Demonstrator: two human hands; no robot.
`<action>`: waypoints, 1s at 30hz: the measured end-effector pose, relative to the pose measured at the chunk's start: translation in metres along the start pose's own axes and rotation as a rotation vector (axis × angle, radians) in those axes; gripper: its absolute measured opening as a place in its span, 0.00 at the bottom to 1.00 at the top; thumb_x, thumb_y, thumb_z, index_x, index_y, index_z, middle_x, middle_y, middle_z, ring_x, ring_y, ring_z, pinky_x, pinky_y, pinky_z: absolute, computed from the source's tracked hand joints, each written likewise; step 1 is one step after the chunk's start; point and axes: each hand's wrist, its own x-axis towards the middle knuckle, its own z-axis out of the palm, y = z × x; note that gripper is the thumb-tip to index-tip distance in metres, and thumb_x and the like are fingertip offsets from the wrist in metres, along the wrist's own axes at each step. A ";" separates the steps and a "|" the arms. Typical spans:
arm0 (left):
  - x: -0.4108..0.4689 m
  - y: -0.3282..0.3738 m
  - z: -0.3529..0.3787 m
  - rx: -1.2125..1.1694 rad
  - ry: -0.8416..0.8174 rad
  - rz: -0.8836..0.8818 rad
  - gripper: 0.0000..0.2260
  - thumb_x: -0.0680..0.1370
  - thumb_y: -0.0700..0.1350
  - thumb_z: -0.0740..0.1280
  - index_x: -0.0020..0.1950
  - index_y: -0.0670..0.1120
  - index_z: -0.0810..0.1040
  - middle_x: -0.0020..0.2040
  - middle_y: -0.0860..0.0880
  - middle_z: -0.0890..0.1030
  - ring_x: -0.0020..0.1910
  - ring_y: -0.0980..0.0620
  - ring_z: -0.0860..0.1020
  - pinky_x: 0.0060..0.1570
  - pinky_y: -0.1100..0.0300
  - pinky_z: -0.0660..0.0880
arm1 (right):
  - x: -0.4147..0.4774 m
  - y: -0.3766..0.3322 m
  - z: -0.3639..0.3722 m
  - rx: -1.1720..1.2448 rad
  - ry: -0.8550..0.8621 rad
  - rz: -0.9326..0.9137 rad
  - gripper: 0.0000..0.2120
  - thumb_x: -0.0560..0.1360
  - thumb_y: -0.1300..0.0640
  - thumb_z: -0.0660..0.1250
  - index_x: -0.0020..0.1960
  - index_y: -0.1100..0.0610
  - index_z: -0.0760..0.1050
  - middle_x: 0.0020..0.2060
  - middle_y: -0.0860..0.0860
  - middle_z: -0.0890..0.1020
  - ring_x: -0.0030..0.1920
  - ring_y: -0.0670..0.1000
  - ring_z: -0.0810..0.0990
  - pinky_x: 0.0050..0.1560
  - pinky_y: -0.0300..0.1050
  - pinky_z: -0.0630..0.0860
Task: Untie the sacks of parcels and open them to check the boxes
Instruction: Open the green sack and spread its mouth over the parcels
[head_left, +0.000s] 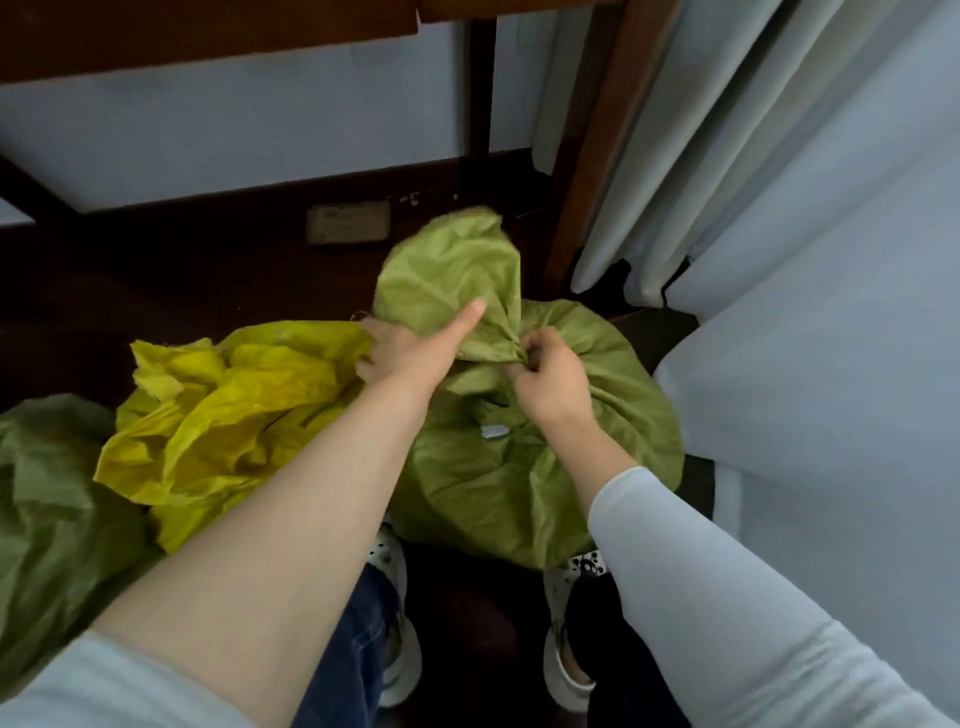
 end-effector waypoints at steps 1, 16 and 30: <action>-0.005 0.003 0.003 0.029 -0.061 -0.001 0.63 0.51 0.76 0.68 0.77 0.50 0.46 0.76 0.46 0.58 0.74 0.41 0.55 0.72 0.44 0.57 | -0.004 -0.003 0.000 0.043 0.039 -0.027 0.09 0.72 0.61 0.66 0.50 0.57 0.71 0.41 0.51 0.77 0.46 0.56 0.77 0.48 0.48 0.74; -0.053 0.025 -0.034 -0.119 -0.444 0.360 0.15 0.70 0.29 0.70 0.55 0.38 0.79 0.48 0.41 0.82 0.51 0.43 0.80 0.55 0.48 0.77 | -0.035 -0.032 -0.104 1.222 -0.460 0.407 0.43 0.61 0.27 0.65 0.67 0.54 0.71 0.62 0.58 0.78 0.60 0.61 0.78 0.61 0.61 0.73; -0.133 0.026 -0.074 -0.582 -0.802 0.185 0.24 0.72 0.61 0.64 0.60 0.45 0.78 0.55 0.43 0.82 0.53 0.44 0.82 0.53 0.47 0.78 | -0.089 -0.061 -0.079 0.935 -0.080 0.097 0.24 0.72 0.77 0.61 0.62 0.58 0.74 0.44 0.57 0.82 0.39 0.53 0.82 0.39 0.47 0.82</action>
